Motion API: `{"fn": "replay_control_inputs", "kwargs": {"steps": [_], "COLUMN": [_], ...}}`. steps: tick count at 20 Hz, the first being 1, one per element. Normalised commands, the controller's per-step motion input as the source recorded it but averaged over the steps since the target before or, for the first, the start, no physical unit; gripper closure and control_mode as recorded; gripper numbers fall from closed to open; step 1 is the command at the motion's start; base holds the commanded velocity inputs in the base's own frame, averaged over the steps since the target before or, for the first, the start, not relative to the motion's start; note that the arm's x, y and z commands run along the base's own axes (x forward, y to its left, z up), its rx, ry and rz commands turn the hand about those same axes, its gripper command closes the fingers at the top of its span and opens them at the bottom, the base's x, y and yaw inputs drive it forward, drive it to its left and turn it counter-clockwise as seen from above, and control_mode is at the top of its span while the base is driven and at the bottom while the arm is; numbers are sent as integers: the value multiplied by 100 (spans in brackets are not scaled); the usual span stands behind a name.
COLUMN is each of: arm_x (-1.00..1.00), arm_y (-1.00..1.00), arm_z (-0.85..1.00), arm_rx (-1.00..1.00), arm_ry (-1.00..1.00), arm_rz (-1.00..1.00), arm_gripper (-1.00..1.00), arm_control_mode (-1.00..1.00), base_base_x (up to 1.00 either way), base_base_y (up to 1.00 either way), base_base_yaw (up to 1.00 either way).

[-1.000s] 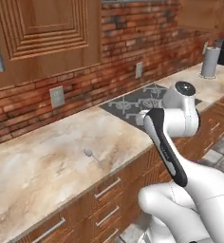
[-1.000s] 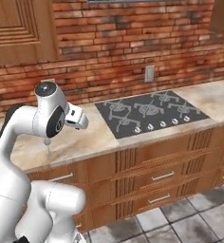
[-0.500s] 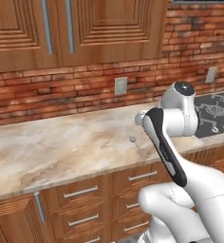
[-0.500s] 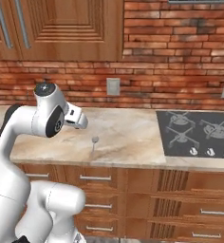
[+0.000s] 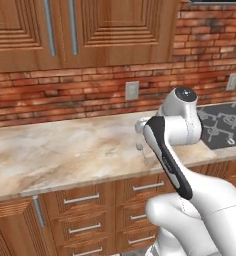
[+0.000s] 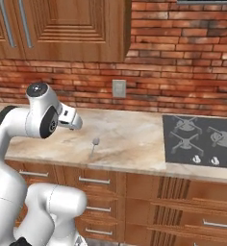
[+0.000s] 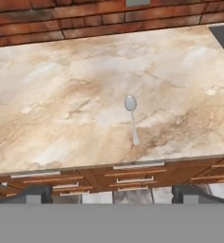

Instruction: Organize the utensils by type. Pick up the wooden spoons from the counter and place them in the open cabinet. Then pick up the metallic utensils from the counter and place them in the open drawer.

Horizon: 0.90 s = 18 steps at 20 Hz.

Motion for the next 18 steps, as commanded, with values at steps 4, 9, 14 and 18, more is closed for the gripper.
{"fn": "replay_control_inputs", "kwargs": {"steps": [4,9,14,18], "arm_x": [0,0,0,0], "arm_y": [0,0,0,0], "arm_z": [0,0,0,0], "arm_rx": [0,0,0,0], "arm_ry": [0,0,0,0], "arm_rz": [0,0,0,0], "arm_gripper": [-100,-100,-100,-100], "arm_control_mode": [100,100,100,100], "base_base_x": [12,43,40,0], "base_base_y": [-32,0,-3,-11], "base_base_yaw": [0,0,0,0]}}
